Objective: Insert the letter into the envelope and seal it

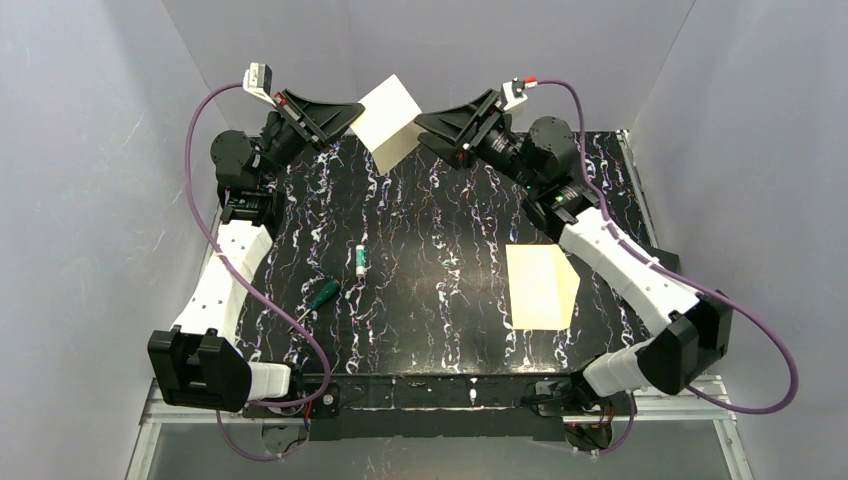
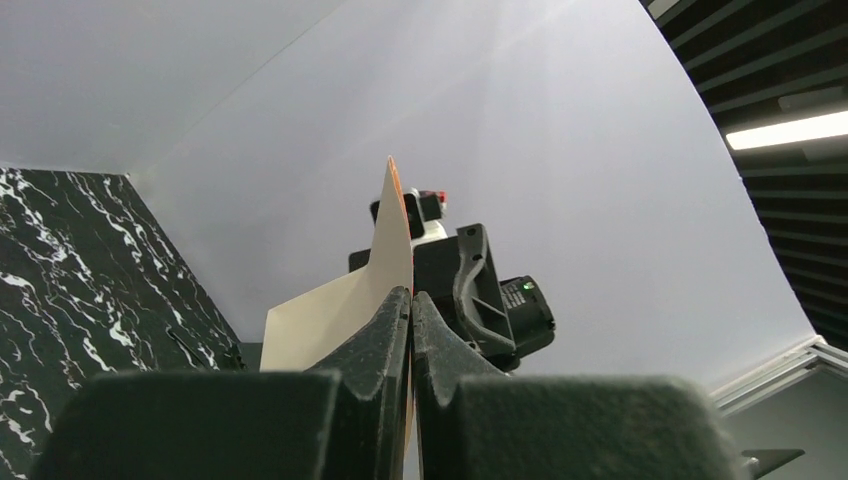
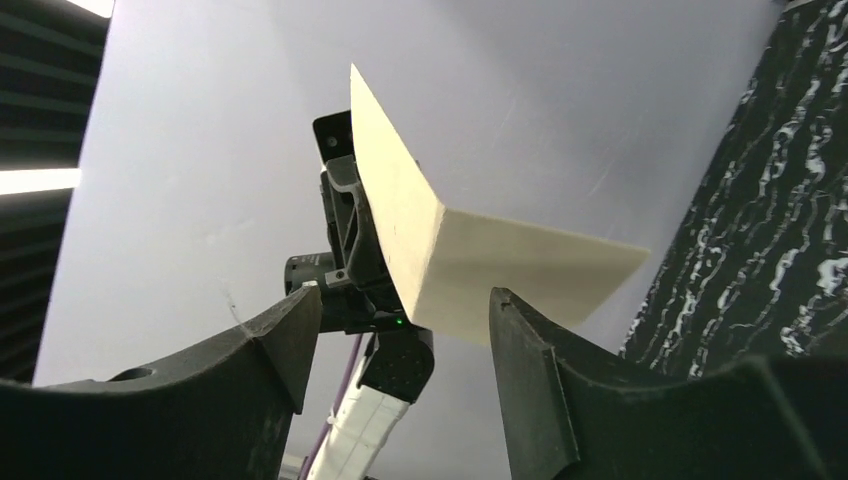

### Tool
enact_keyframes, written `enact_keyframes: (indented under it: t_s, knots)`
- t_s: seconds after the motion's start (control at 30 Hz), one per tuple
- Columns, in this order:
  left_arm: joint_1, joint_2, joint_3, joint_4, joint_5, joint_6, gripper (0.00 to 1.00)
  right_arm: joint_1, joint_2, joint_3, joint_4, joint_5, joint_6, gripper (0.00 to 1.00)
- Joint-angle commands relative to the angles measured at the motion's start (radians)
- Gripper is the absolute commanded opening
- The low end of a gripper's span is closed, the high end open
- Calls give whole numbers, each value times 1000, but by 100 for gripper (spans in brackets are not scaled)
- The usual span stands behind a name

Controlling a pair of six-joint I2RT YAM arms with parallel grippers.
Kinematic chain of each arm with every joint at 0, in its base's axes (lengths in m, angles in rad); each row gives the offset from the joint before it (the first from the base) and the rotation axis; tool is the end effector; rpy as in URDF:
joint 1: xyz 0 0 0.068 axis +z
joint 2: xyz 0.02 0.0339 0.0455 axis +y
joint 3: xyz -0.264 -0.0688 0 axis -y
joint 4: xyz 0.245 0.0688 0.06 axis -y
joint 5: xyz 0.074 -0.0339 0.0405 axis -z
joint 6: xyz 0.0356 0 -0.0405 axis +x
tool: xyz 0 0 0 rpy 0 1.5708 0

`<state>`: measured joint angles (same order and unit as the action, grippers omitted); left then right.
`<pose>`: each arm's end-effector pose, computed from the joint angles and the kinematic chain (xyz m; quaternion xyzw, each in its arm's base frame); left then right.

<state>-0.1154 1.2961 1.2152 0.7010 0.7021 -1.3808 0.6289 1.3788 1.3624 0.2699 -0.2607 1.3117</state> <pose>0.2753 -0.0551 0.4664 -0.0075 0.5274 -0.6833 0.5049 0.2538 0.1960 0.4558 0.1063 0.6062 0.6919 0.3774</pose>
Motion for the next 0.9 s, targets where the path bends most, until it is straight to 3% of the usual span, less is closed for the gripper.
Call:
enact_keyframes:
  t_s: [0.0, 0.1, 0.27, 0.6, 0.7, 0.83, 0.87]
  knots:
    - [-5, -29, 11, 20, 34, -44, 0, 3, 46, 12, 261, -66, 126, 67]
    - [-5, -37, 10, 20, 33, -73, 0, 6, 76, 42, 251, -75, 130, 64]
    - [-4, -40, 14, 20, 38, -129, 0, 8, 111, 54, 287, -91, 152, 75]
    - [-4, -30, 17, 17, 73, -162, 0, 11, 177, 90, 430, -129, 193, 75]
    - [-4, -36, -2, 14, 69, -157, 0, 11, 170, 81, 461, -125, 187, 68]
    - [-4, -46, -30, 4, 58, -153, 0, 11, 159, 72, 482, -127, 150, 45]
    - [-4, -48, -33, 0, 55, -150, 0, 11, 152, 72, 463, -125, 133, 44]
